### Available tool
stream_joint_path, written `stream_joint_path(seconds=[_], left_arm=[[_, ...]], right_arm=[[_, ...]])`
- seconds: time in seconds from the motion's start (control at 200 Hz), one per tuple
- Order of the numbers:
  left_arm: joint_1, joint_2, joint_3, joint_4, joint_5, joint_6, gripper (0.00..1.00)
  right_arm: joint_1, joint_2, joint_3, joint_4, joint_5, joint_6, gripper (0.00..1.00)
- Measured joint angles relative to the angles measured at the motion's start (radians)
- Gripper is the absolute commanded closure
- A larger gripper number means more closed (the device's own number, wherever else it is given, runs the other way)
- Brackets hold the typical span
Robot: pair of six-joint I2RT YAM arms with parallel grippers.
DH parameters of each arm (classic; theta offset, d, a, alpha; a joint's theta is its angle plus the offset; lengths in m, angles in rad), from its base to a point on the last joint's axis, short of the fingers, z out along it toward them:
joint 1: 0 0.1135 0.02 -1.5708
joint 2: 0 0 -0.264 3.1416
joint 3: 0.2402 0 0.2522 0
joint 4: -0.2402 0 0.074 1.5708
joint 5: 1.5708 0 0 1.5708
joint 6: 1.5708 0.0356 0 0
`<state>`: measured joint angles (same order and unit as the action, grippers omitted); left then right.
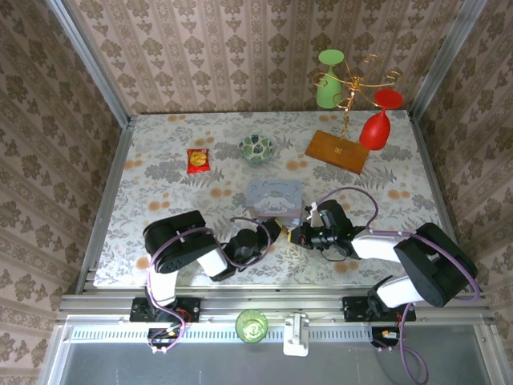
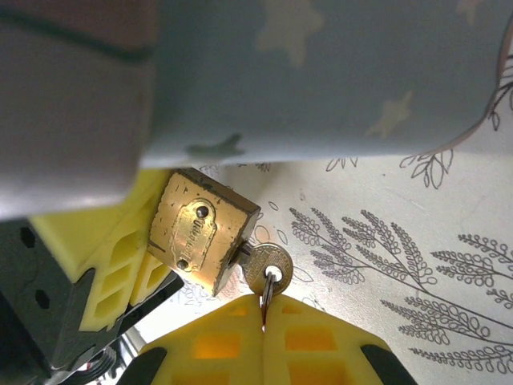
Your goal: Unlock the padlock with the key
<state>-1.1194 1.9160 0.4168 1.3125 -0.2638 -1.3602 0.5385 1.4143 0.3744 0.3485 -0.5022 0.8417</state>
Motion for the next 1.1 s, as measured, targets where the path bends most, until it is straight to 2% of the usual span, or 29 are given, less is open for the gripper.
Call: stream_joint_path(seconds=[0.08,0.265,0.37,0.61,0.74,0.83,1.035,1.1], left_arm=[[-0.007,0.011,0.000,0.015,-0.011,0.006,0.81],[-0.013,0.023,0.006,0.028,-0.013,0.013,0.75],[-0.013,0.027,0.006,0.039,-0.010,0.006,0.65],[-0.027,0.037,0.002,0.064,-0.003,-0.005,0.55],[-0.055,0.046,0.002,0.053,0.004,-0.013,0.61],[-0.057,0.056,0.005,0.050,0.007,-0.031,0.74],[-0.051,0.074,0.000,0.055,0.009,-0.071,0.80],[-0.051,0.074,-0.002,0.056,0.010,-0.080,0.82]], right_arm=[[0.019,-0.001,-0.007,0.008,0.024,-0.001,1.00],[0.045,-0.005,-0.010,-0.008,0.066,-0.002,1.00],[0.051,-0.036,-0.014,-0.034,0.074,-0.009,1.00],[0.068,-0.083,-0.026,-0.053,0.077,-0.008,1.00],[0.084,-0.084,-0.031,-0.048,0.073,0.000,1.00],[0.103,-0.070,-0.031,-0.032,0.073,0.000,1.00],[0.119,-0.053,-0.031,-0.008,0.073,0.003,1.00],[0.119,-0.053,-0.031,-0.009,0.074,-0.001,0.93]])
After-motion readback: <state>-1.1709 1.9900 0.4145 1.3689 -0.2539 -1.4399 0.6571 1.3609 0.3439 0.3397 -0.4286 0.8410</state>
